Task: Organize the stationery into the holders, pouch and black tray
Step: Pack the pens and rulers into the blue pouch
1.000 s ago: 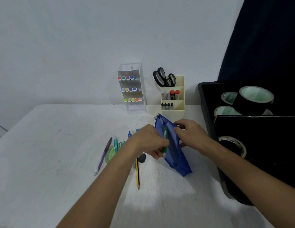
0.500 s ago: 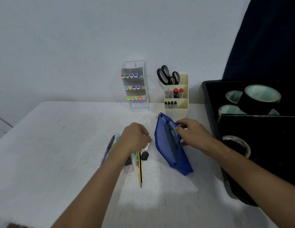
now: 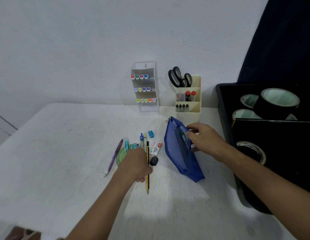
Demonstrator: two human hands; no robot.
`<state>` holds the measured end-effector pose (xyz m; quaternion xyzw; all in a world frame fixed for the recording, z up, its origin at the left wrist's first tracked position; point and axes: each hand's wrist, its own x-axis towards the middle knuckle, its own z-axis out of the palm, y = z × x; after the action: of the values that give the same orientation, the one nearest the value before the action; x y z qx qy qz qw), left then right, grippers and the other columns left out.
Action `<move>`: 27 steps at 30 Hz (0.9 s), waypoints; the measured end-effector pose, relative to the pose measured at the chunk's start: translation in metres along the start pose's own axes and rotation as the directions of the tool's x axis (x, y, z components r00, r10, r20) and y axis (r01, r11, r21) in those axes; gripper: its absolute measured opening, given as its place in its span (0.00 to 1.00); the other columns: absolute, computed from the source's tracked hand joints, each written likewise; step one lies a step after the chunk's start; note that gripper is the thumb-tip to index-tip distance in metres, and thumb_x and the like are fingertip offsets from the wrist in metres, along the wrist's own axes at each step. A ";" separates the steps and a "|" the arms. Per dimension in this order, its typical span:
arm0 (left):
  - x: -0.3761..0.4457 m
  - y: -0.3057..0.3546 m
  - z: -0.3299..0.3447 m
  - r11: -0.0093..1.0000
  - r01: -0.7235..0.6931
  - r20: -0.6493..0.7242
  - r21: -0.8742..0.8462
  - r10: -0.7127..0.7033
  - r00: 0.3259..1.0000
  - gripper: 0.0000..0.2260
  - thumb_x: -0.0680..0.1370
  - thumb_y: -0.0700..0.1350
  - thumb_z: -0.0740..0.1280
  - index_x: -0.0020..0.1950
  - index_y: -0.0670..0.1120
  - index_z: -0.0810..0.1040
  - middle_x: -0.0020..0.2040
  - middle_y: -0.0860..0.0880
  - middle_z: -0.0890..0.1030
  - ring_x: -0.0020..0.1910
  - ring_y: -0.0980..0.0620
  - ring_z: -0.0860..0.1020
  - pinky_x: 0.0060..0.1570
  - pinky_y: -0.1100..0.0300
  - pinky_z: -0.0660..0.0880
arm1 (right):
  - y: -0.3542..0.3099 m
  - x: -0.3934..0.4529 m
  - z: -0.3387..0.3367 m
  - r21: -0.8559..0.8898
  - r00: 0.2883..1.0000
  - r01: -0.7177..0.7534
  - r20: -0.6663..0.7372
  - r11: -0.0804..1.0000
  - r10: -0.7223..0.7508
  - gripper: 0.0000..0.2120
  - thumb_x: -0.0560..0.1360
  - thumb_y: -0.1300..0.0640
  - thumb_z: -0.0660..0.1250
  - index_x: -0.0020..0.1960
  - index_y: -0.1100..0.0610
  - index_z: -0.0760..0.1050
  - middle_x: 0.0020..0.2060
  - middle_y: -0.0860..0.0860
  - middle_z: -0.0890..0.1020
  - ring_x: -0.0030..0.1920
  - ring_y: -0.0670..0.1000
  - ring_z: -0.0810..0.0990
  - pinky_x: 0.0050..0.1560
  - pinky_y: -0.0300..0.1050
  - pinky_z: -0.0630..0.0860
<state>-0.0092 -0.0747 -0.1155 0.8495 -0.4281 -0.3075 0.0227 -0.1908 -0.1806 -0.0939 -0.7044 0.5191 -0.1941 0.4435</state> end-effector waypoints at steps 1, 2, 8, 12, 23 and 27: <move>0.000 0.000 0.001 1.000 -0.005 -0.007 0.025 0.005 1.000 0.05 0.71 0.39 0.72 0.43 0.37 0.81 0.33 0.43 0.84 0.30 0.49 0.84 0.37 0.53 0.83 | 0.000 0.000 0.000 -0.002 1.000 -0.004 0.000 1.000 0.004 0.17 0.80 0.56 0.61 0.68 0.53 0.69 0.56 0.51 0.76 0.44 0.51 0.81 0.37 0.40 0.82; 0.000 0.000 0.001 0.999 -0.009 -0.013 0.052 0.010 1.000 0.06 0.70 0.38 0.72 0.44 0.37 0.82 0.33 0.43 0.84 0.32 0.49 0.84 0.38 0.52 0.83 | 0.001 0.000 0.000 -0.003 1.000 -0.008 0.002 1.000 0.008 0.17 0.80 0.56 0.61 0.68 0.53 0.69 0.56 0.51 0.76 0.42 0.51 0.81 0.35 0.39 0.81; -0.006 0.008 -0.011 0.999 0.002 -0.066 0.038 0.001 0.998 0.12 0.70 0.48 0.73 0.46 0.41 0.79 0.35 0.47 0.81 0.36 0.51 0.83 0.41 0.57 0.82 | -0.002 -0.002 -0.003 0.012 1.000 -0.020 0.007 1.000 0.020 0.17 0.80 0.57 0.61 0.69 0.54 0.68 0.59 0.52 0.76 0.42 0.50 0.80 0.33 0.42 0.82; -0.014 0.021 -0.043 0.999 0.011 -0.156 -0.041 -0.018 0.988 0.15 0.69 0.51 0.74 0.49 0.42 0.79 0.37 0.48 0.80 0.35 0.52 0.79 0.34 0.62 0.76 | -0.004 -0.003 -0.004 0.009 1.000 -0.027 0.000 1.000 0.027 0.18 0.80 0.57 0.61 0.69 0.53 0.68 0.60 0.52 0.76 0.41 0.50 0.79 0.33 0.42 0.82; -0.043 0.065 -0.053 0.842 -0.264 -0.058 -0.471 0.269 0.961 0.06 0.71 0.41 0.70 0.43 0.40 0.83 0.28 0.48 0.77 0.22 0.56 0.74 0.30 0.63 0.76 | -0.004 -0.004 -0.007 0.062 0.999 -0.042 -0.006 0.997 0.042 0.16 0.80 0.57 0.60 0.68 0.54 0.69 0.58 0.53 0.76 0.45 0.53 0.81 0.36 0.47 0.83; -0.033 0.071 -0.031 0.849 -0.243 -0.040 -0.469 0.254 0.966 0.07 0.72 0.41 0.69 0.44 0.38 0.83 0.29 0.47 0.79 0.22 0.57 0.75 0.28 0.63 0.76 | -0.003 -0.004 -0.007 0.058 1.000 -0.030 0.003 0.998 0.030 0.16 0.80 0.58 0.60 0.68 0.55 0.69 0.58 0.53 0.77 0.43 0.52 0.82 0.38 0.49 0.84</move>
<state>-0.0576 -0.1029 -0.0521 0.7524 -0.4472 -0.4063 0.2622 -0.1958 -0.1793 -0.0866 -0.6834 0.5232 -0.2016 0.4675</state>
